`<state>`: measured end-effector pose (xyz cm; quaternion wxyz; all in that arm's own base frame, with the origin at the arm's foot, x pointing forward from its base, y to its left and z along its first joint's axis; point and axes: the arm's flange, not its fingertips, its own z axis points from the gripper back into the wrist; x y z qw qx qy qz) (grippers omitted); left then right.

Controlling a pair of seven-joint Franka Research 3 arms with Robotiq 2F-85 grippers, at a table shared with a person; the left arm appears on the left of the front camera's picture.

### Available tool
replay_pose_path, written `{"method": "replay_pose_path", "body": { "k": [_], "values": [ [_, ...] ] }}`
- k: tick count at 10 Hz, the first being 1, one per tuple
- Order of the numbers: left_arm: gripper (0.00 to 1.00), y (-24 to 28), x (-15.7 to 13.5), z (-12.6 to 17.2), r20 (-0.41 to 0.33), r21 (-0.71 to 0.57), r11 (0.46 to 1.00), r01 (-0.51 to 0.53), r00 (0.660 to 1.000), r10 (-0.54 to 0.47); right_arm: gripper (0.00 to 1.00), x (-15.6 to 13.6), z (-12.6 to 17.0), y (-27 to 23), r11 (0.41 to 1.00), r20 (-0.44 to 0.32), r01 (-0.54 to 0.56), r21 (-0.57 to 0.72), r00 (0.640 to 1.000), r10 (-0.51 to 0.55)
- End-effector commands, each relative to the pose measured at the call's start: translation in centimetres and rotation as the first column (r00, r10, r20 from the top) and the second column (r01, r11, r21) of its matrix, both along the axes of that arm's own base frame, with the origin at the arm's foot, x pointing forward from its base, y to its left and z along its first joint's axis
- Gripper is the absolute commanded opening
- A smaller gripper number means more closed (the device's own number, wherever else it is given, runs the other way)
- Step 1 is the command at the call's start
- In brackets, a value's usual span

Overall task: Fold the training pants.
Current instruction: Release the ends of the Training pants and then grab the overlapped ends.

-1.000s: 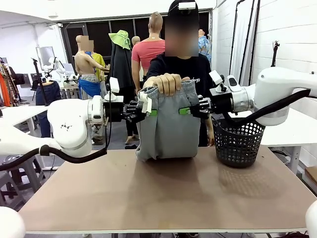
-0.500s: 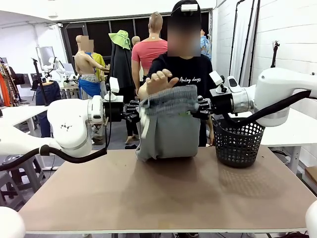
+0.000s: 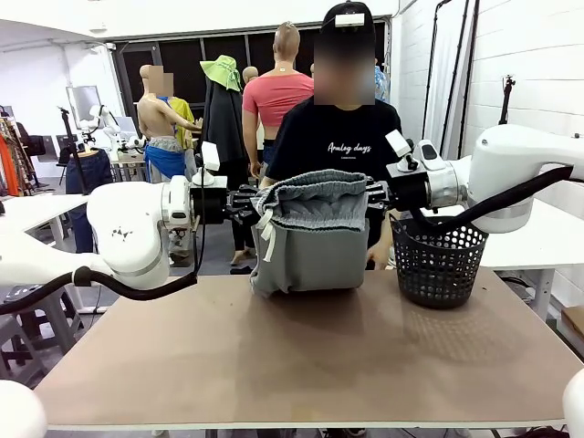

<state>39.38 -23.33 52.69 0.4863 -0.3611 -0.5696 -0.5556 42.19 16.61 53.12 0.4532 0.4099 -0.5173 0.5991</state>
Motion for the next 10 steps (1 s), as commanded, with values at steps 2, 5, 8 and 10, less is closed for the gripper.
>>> {"method": "replay_pose_path", "body": {
  "k": [2, 5, 8, 10],
  "values": [
    [0.00, -0.20, -0.11, 0.31, -0.014, -0.006, 1.000, -0.002, 1.000, 0.002, 0.00, -0.31, 0.06, 0.40, 1.000, 0.002, -0.001, 0.006, 1.000, 0.001],
    [0.00, -0.20, -0.11, 0.31, -0.014, -0.006, 1.000, -0.002, 1.000, 0.002, 0.00, -0.31, 0.06, 0.40, 1.000, 0.002, -0.001, 0.006, 1.000, 0.001],
    [0.00, -0.20, -0.11, 0.31, -0.014, -0.006, 1.000, -0.002, 1.000, 0.002, 0.00, -0.31, 0.06, 0.40, 1.000, 0.002, -0.001, 0.006, 1.000, 0.001],
    [0.00, -0.20, -0.11, 0.31, -0.014, -0.006, 1.000, -0.002, 1.000, 0.002, 0.00, -0.31, 0.06, 0.40, 1.000, 0.002, -0.001, 0.006, 1.000, 0.001]
  ]
}}
